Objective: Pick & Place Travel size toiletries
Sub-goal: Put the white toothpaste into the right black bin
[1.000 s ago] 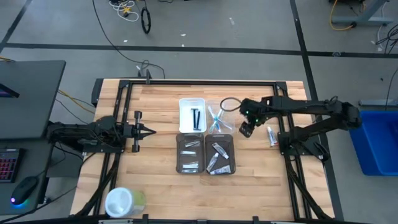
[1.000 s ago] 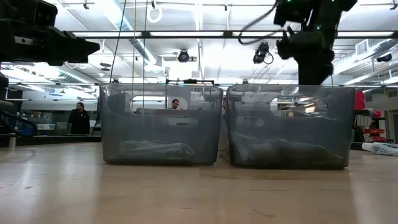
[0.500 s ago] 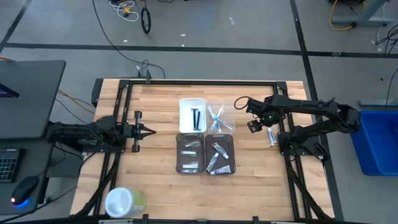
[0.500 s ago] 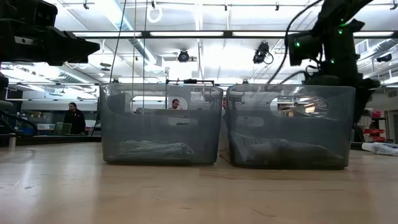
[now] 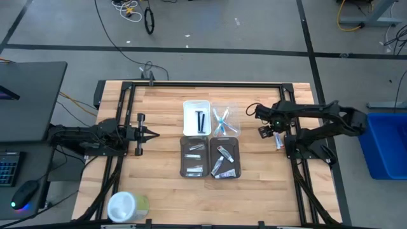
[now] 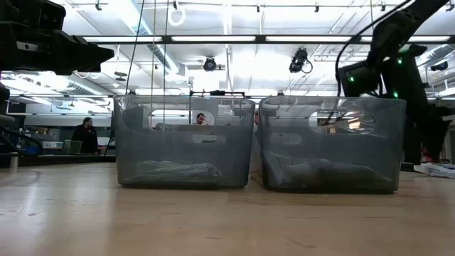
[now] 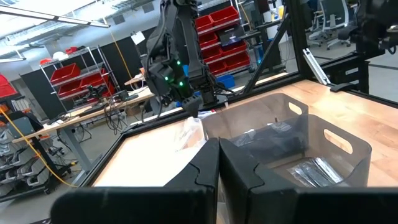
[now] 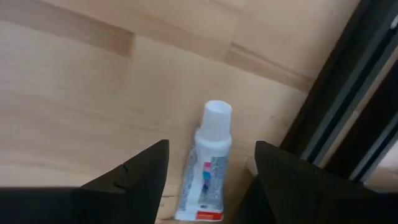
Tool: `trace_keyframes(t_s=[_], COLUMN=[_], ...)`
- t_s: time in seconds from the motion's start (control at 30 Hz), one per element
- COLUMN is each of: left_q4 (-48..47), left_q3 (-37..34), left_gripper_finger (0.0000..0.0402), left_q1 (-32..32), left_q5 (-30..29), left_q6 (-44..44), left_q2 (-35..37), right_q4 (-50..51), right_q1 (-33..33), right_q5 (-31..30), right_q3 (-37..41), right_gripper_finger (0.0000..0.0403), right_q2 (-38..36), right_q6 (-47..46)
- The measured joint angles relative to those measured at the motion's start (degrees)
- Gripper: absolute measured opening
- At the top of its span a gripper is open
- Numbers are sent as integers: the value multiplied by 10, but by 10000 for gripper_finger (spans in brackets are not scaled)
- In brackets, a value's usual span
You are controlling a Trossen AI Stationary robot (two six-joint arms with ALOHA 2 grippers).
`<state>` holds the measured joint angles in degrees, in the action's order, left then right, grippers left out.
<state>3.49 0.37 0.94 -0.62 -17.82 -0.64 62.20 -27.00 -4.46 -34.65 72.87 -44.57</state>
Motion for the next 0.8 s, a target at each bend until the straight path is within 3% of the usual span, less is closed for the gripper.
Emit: trace_keyframes(t_s=[0.4, 0.8], left_q4=[0, 0], left_q3=[0, 0], left_gripper_finger=[16, 16], left_q1=[0, 0], left_q5=[0, 0], left_q6=[0, 0], left_q2=[0, 0], right_q4=[-57, -72], right_q1=[0, 0], right_q5=[4, 17], right_q3=[29, 30], right_gripper_finger=[217, 113], right_q2=[42, 43], right_q6=[13, 13])
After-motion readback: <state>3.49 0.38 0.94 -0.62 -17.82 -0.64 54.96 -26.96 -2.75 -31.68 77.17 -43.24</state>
